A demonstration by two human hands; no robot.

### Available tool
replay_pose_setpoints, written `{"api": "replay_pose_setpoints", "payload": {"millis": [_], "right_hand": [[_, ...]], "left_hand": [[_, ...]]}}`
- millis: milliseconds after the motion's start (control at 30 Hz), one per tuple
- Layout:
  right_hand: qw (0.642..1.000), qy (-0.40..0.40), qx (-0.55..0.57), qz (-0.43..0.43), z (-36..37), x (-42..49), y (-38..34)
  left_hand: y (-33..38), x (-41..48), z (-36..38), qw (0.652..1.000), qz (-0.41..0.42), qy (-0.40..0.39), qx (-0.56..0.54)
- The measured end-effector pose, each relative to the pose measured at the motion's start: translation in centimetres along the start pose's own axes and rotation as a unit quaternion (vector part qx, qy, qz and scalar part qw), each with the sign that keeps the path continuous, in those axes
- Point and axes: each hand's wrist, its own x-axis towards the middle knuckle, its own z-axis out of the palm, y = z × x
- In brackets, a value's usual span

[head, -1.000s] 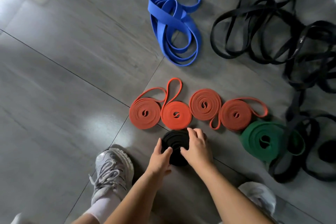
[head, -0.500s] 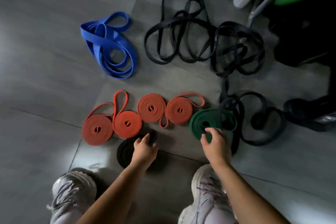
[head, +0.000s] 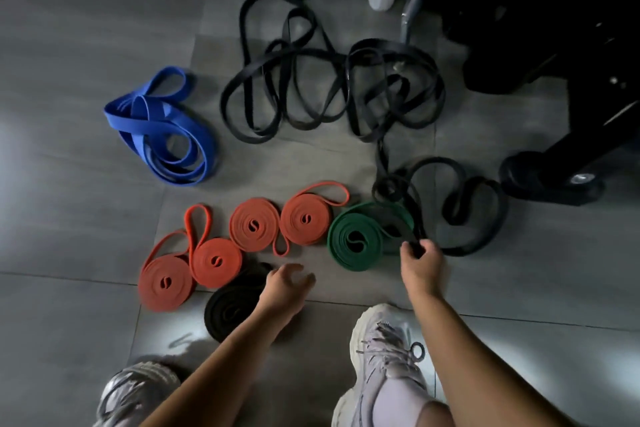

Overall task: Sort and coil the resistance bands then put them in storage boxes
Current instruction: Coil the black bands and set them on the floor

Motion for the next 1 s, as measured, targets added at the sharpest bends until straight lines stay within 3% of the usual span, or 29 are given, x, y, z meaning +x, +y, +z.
{"api": "replay_pose_setpoints", "payload": {"millis": [67, 133, 233, 333, 533, 733, 800, 867, 1000], "right_hand": [[0.997, 0.072, 0.017, 0.004, -3.3, 0.1, -1.5], [0.996, 0.080, 0.049, 0.000, -6.6, 0.4, -3.3], [0.992, 0.000, 0.070, -0.108, -10.5, 0.0, -5.7], [0.967, -0.101, 0.043, -0.228, -14.1, -2.2, -7.9], [0.906, -0.201, 0.040, -0.370, -24.5, -7.8, -12.5], [0.861, -0.165, 0.081, -0.474, -31.9, -12.2, -15.0], [0.859, -0.154, 0.163, -0.461, -32.6, -13.0, -15.1], [0.859, -0.141, 0.216, -0.443, -32.6, -13.3, -15.0], [0.874, -0.151, 0.155, -0.436, -30.9, -13.9, -15.1]], "left_hand": [[-0.1, -1.1, -1.1, 1.000, 0.012, 0.006, 0.028], [0.6, -2.6, -2.2, 0.999, 0.025, 0.005, 0.030], [3.1, -5.0, -2.9, 0.997, 0.063, 0.026, 0.028], [7.5, -8.7, -3.5, 0.982, 0.179, 0.051, 0.012], [18.3, -18.0, -5.7, 0.909, 0.406, -0.010, 0.094], [24.7, -26.3, -9.4, 0.834, 0.526, 0.089, 0.139], [25.6, -28.5, -10.5, 0.838, 0.529, 0.109, 0.082], [26.2, -30.9, -11.5, 0.853, 0.514, 0.071, -0.048], [26.8, -35.1, -12.6, 0.822, 0.506, -0.059, -0.256]]}}
